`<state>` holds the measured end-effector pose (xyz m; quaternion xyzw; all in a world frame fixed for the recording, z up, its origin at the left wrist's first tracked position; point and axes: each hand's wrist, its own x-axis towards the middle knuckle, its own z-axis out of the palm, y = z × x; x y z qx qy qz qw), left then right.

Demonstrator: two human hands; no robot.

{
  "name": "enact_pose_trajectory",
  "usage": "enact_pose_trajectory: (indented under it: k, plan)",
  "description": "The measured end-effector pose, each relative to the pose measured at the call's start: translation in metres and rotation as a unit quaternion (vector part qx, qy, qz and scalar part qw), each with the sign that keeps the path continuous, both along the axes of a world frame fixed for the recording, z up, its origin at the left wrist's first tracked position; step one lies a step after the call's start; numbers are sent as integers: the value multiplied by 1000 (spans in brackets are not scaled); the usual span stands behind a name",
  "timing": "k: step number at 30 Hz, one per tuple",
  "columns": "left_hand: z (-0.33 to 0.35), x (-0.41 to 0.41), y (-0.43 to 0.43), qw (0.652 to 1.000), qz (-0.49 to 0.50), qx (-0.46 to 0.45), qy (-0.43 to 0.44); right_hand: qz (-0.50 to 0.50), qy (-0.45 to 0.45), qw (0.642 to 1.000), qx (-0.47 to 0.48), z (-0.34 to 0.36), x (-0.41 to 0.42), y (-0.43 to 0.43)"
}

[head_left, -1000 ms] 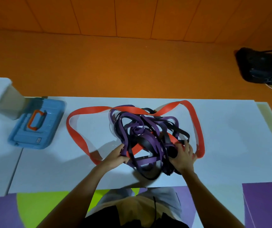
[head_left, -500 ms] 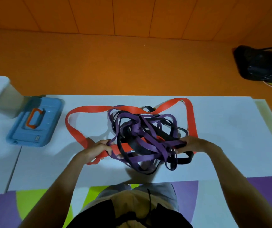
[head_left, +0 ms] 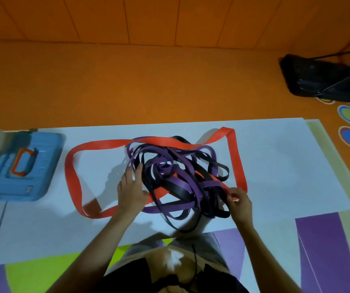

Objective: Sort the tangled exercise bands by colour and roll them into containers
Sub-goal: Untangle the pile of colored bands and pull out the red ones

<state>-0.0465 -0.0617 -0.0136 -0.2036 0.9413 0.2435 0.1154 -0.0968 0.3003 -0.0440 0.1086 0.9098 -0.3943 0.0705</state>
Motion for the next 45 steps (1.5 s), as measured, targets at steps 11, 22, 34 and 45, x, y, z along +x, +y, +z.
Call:
enact_pose_trajectory:
  k: [11, 22, 34, 45]
  plan:
    - [-31, -43, 66, 963, -260, -50, -50, 139, -175, 974, 31, -16, 16, -26]
    - [-28, -31, 78, 957, -275, -89, 36, 173, -97, 967, 159, -9, -4, -40]
    - [-1, -33, 28, 953, -281, 113, 21, 277, -242, 922, -119, 79, -75, -5]
    - [-2, -45, 37, 972, -189, 137, 36, 179, -147, 967, -109, 37, -49, -31]
